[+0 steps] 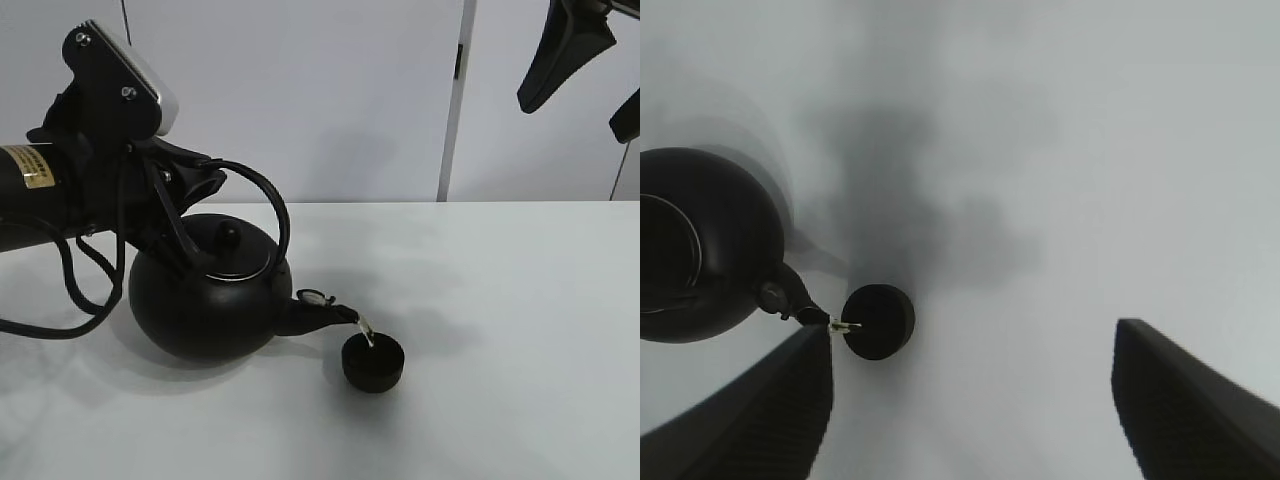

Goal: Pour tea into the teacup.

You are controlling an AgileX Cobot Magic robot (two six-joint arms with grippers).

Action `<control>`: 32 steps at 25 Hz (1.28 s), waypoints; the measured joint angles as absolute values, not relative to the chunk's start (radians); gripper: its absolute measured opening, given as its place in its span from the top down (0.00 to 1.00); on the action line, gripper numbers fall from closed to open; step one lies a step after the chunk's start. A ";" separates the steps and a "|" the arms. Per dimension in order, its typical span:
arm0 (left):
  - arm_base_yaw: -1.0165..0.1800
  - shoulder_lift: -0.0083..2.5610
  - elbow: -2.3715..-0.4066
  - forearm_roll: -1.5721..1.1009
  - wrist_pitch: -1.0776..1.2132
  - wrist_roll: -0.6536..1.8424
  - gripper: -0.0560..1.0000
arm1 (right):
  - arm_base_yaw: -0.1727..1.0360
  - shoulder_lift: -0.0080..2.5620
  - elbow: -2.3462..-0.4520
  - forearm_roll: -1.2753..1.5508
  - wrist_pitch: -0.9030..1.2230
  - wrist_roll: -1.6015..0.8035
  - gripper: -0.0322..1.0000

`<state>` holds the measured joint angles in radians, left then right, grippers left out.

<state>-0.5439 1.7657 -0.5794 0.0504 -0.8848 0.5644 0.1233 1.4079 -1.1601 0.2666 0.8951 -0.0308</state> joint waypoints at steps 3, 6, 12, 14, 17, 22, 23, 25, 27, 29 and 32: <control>-0.544 1.766 -0.579 0.050 -0.885 0.564 0.84 | 0.123 1.408 -1.160 0.267 0.895 -0.031 0.45; -0.544 1.766 -0.579 0.050 -0.885 0.564 0.84 | 0.123 1.408 -1.160 0.267 0.895 -0.031 0.45; -0.544 1.766 -0.579 0.050 -0.885 0.558 0.84 | 0.123 1.408 -1.160 0.267 0.895 -0.031 0.45; -0.544 1.766 -0.579 0.048 -0.885 0.524 0.84 | 0.123 1.408 -1.160 0.267 0.895 -0.031 0.45; -0.544 1.766 -0.579 0.046 -0.890 0.417 0.84 | 0.123 1.408 -1.160 0.267 0.895 -0.031 0.45; -0.544 1.766 -0.570 0.046 -0.928 0.273 0.84 | 0.123 1.408 -1.160 0.267 0.895 -0.031 0.45; -0.544 1.766 -0.561 0.046 -0.943 0.239 0.84 | 0.123 1.408 -1.160 0.267 0.895 -0.031 0.45; -0.544 1.766 -0.543 0.046 -0.974 0.184 0.84 | 0.123 1.408 -1.160 0.267 0.895 -0.031 0.45; -0.544 1.766 -0.511 0.045 -1.005 0.136 0.84 | 0.123 1.408 -1.160 0.267 0.895 -0.031 0.45; -0.544 1.766 -0.484 0.045 -1.018 0.111 0.84 | 0.123 1.408 -1.160 0.269 0.893 -0.031 0.45; -0.544 1.766 -0.441 0.024 -1.020 0.098 0.84 | 0.123 1.408 -1.160 0.269 0.892 -0.031 0.45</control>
<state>-0.5439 1.7657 -0.4411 0.0238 -1.0204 0.0976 0.1233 1.4079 -1.1601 0.2694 0.8925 -0.0308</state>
